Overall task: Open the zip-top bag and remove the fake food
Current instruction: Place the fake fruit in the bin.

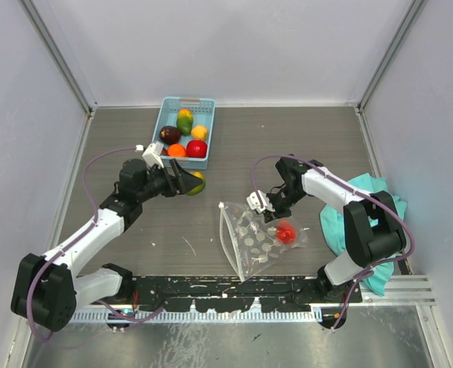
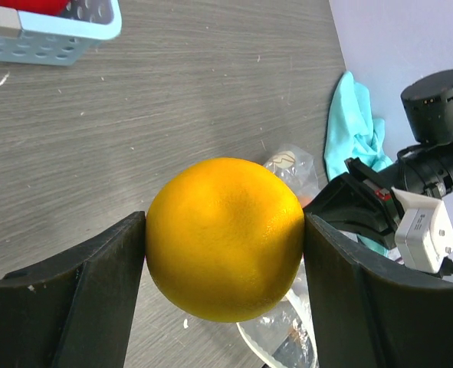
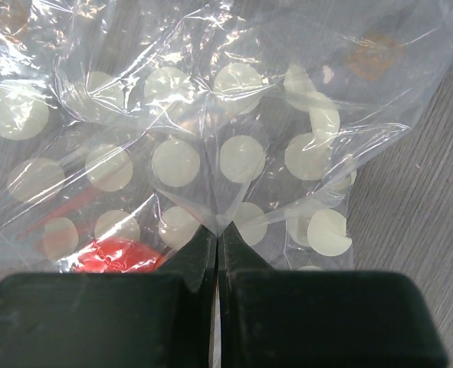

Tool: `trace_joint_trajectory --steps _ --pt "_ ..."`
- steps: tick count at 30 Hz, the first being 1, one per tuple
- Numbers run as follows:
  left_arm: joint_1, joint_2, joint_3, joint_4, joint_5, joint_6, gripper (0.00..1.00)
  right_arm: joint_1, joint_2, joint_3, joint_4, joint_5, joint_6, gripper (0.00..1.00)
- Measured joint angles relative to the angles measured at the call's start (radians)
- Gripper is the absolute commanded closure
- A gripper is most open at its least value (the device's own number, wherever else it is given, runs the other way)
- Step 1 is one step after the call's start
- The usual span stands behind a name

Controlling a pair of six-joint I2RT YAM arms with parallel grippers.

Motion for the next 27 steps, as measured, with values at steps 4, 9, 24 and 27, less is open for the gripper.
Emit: trace_joint_trajectory --steps 4,9,24,27 --pt "0.023 0.024 0.023 0.0 0.003 -0.003 0.71 0.0 0.0 0.0 0.0 0.0 -0.003 0.99" --pt "0.047 0.051 0.048 -0.002 0.009 -0.006 0.71 0.0 0.0 0.0 0.0 0.0 -0.006 0.99" --pt "0.09 0.166 0.153 -0.008 0.011 -0.012 0.74 0.0 0.0 0.0 -0.004 -0.003 -0.011 0.99" --pt "0.097 0.203 0.173 -0.004 0.012 -0.022 0.75 0.0 0.0 0.0 -0.006 -0.004 -0.013 0.99"
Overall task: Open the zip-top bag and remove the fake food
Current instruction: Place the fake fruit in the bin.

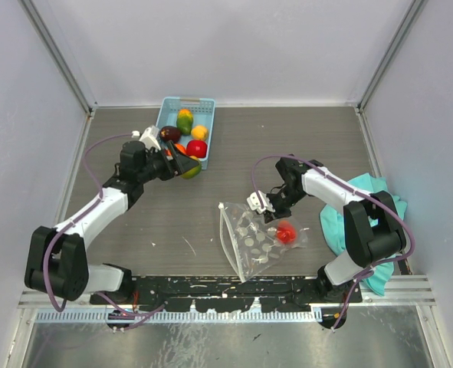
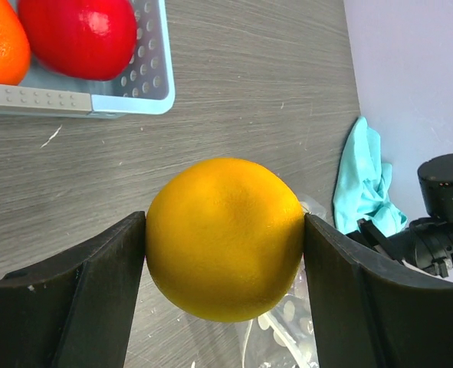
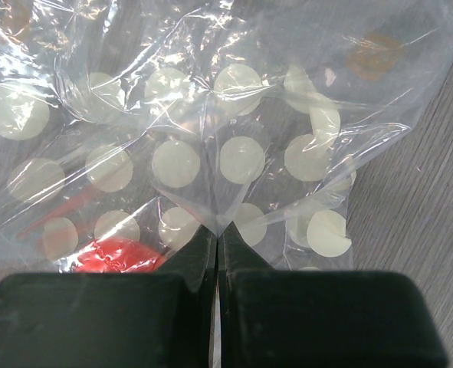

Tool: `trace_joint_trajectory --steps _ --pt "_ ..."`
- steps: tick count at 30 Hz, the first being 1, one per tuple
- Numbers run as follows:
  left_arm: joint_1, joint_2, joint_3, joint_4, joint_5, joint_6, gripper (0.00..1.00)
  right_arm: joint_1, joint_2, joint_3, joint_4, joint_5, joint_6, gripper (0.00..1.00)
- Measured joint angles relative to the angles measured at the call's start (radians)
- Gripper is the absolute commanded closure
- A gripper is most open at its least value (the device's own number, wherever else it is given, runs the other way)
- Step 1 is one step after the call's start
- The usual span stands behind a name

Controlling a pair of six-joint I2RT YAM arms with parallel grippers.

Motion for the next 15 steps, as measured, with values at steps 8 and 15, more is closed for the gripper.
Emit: trace_joint_trajectory --steps 8,15 --pt "0.014 0.069 0.026 0.0 0.001 -0.003 0.76 -0.005 0.0 0.0 -0.005 -0.006 -0.003 0.98" --pt "0.029 0.138 0.095 0.004 0.003 -0.003 0.78 -0.008 0.0 0.0 -0.009 -0.011 -0.008 0.98"
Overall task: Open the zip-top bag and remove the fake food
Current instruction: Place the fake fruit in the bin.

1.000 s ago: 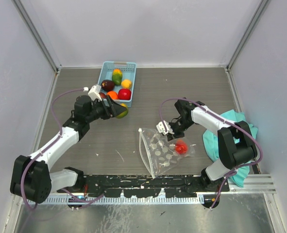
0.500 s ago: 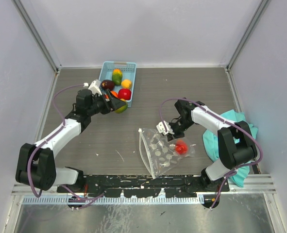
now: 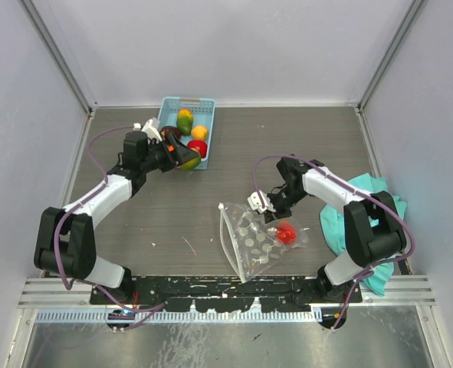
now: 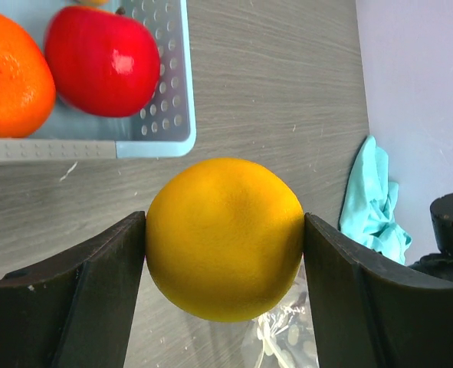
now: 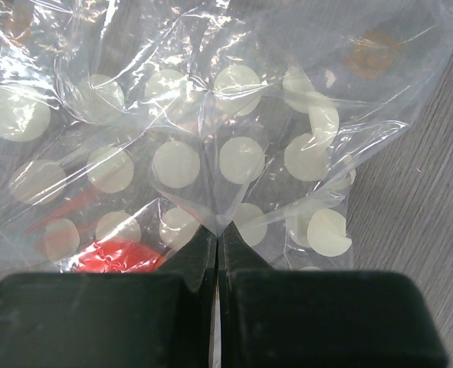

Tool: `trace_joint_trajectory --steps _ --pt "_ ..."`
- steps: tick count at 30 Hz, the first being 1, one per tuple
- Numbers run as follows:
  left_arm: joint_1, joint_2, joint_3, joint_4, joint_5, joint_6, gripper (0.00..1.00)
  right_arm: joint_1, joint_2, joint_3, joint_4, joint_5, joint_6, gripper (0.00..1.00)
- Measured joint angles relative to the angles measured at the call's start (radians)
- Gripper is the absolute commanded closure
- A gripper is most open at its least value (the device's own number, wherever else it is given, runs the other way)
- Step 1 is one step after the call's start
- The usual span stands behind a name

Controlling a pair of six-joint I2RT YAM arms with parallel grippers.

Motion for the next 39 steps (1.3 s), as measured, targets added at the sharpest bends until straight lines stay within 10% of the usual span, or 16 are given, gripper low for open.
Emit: trace_joint_trajectory --steps 39 --pt "0.06 0.475 0.551 -0.161 0.055 -0.004 0.83 -0.029 -0.028 0.0 -0.026 -0.023 -0.03 0.98"
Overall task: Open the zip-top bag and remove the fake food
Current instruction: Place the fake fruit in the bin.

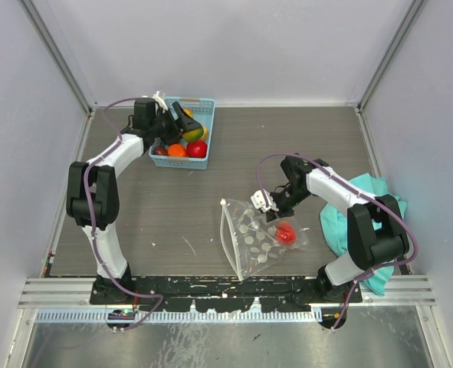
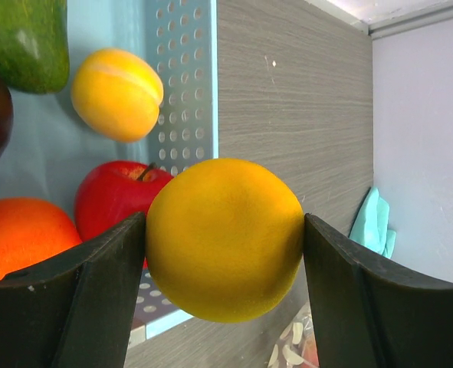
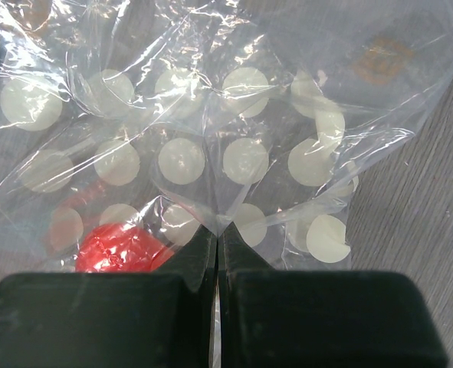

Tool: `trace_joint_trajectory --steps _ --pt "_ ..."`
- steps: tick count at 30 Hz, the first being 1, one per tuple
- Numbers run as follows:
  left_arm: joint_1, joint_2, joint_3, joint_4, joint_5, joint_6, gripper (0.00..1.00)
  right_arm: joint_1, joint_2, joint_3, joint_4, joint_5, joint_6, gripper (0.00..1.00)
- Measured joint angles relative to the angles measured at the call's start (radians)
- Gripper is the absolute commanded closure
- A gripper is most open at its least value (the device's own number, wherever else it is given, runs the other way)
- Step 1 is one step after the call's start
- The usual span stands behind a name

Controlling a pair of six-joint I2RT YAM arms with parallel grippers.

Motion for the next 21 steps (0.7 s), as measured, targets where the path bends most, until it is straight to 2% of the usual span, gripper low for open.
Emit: trace_joint_trajectory --steps 21 --pt "0.005 0.209 0.385 -0.24 -0.133 0.056 0.82 -0.003 0.0 0.0 -0.012 -0.003 -0.014 0.98"
